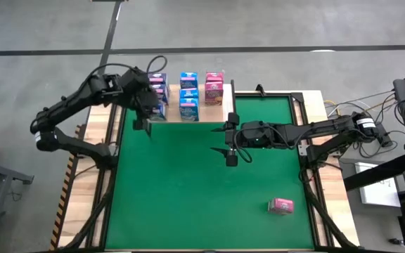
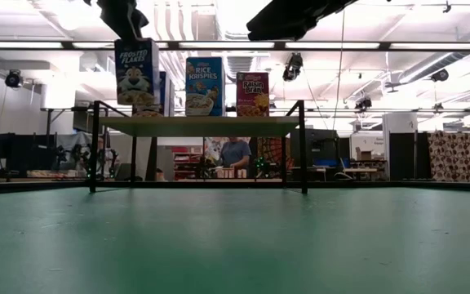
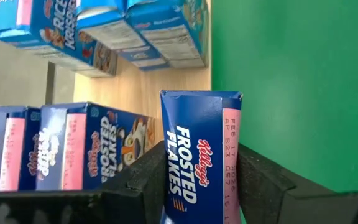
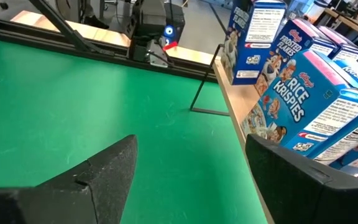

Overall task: Stack cereal on shelf
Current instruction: Put the blue cereal box on the shelf aligned with the other blue boxes

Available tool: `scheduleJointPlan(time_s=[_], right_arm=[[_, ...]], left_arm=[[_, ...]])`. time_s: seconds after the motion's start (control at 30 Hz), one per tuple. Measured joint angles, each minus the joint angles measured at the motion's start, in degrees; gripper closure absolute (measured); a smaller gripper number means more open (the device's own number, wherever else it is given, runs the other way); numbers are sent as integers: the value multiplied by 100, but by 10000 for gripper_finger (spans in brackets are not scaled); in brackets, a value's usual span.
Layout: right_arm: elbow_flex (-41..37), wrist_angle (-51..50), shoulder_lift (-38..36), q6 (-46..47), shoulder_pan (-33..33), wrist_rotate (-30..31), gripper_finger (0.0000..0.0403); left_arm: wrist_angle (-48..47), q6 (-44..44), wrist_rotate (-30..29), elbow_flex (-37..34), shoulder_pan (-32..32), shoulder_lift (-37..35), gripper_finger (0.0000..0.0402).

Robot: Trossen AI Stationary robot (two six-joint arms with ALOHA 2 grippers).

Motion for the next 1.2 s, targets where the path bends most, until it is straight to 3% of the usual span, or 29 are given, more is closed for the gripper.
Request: scheduleJointPlan(time_s=[0.37, 0.63, 0.97, 1.2], right_arm=[[-31, 1, 0, 100, -23, 0, 117], [-53, -5, 2, 167, -32, 0, 117], [-70, -5, 2, 238, -32, 0, 117], [-70, -5, 2, 242, -32, 0, 117]], left_arm=[[150, 588, 762, -106, 843, 8, 271], [159, 524, 877, -144, 858, 8, 269], [643, 457, 905, -717, 856, -11, 269], [639, 475, 765, -615, 880, 6, 269]])
